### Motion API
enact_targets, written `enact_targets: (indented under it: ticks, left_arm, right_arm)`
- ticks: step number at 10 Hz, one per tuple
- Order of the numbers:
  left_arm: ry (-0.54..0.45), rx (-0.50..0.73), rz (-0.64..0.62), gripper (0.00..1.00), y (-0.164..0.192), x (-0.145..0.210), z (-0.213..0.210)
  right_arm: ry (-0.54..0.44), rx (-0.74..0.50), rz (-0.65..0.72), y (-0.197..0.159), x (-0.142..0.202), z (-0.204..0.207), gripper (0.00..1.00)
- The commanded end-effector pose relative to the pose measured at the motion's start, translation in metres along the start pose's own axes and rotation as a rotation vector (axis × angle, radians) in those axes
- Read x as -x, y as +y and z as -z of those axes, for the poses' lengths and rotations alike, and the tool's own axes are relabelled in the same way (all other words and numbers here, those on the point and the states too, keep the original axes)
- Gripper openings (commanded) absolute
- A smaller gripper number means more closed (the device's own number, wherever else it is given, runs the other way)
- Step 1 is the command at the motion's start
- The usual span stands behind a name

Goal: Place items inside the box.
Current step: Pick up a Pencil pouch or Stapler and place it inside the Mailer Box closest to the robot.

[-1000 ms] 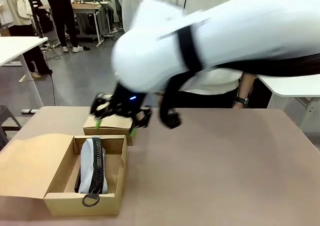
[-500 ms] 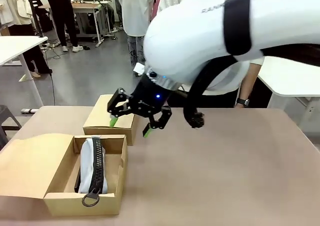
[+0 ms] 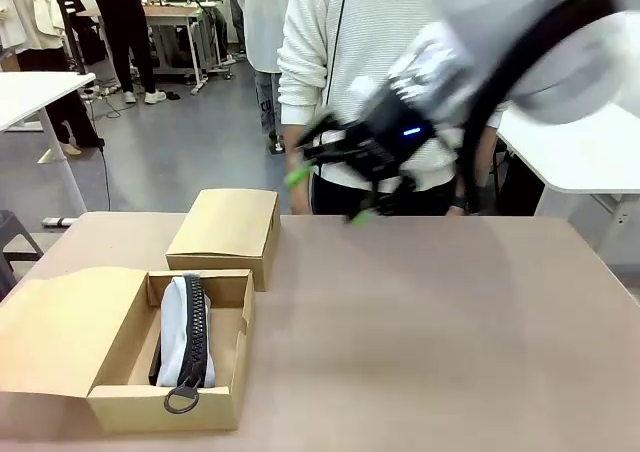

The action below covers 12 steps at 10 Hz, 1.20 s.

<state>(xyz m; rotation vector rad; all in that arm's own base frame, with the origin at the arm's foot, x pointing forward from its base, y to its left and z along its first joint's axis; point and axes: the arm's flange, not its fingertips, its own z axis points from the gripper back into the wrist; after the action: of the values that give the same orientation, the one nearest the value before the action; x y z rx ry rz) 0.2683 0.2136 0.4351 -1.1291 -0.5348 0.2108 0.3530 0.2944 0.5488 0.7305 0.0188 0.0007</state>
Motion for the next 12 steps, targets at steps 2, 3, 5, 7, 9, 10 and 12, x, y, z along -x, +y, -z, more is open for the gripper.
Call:
enact_targets:
  ticks: [2,3,5,7,9,10,12]
  left_arm:
    - [-0.011,0.021,0.014,1.0,0.0,0.0,0.0]
    - [-0.011,0.021,0.014,1.0,0.0,0.0,0.0]
    - [-0.011,0.021,0.014,1.0,0.0,0.0,0.0]
    - [-0.011,0.021,0.014,1.0,0.0,0.0,0.0]
    - [-0.011,0.021,0.014,1.0,0.0,0.0,0.0]
    - [-0.011,0.021,0.014,1.0,0.0,0.0,0.0]
    - [-0.011,0.021,0.014,1.0,0.0,0.0,0.0]
  right_arm:
    - [0.084,-0.201,0.04,-0.123,0.01,-0.091,1.0]
    - [0.105,-0.26,0.069,-0.162,0.014,-0.109,1.0]
    - [0.136,-0.602,-0.032,-0.256,0.026,-0.137,1.0]
    - [0.034,-0.883,-0.057,-0.329,0.038,-0.127,1.0]
    - [0.016,-0.744,-0.026,-0.306,0.044,-0.15,1.0]
    - [0.016,-0.744,-0.026,-0.306,0.044,-0.15,1.0]
    - [0.016,-0.744,-0.026,-0.306,0.044,-0.15,1.0]
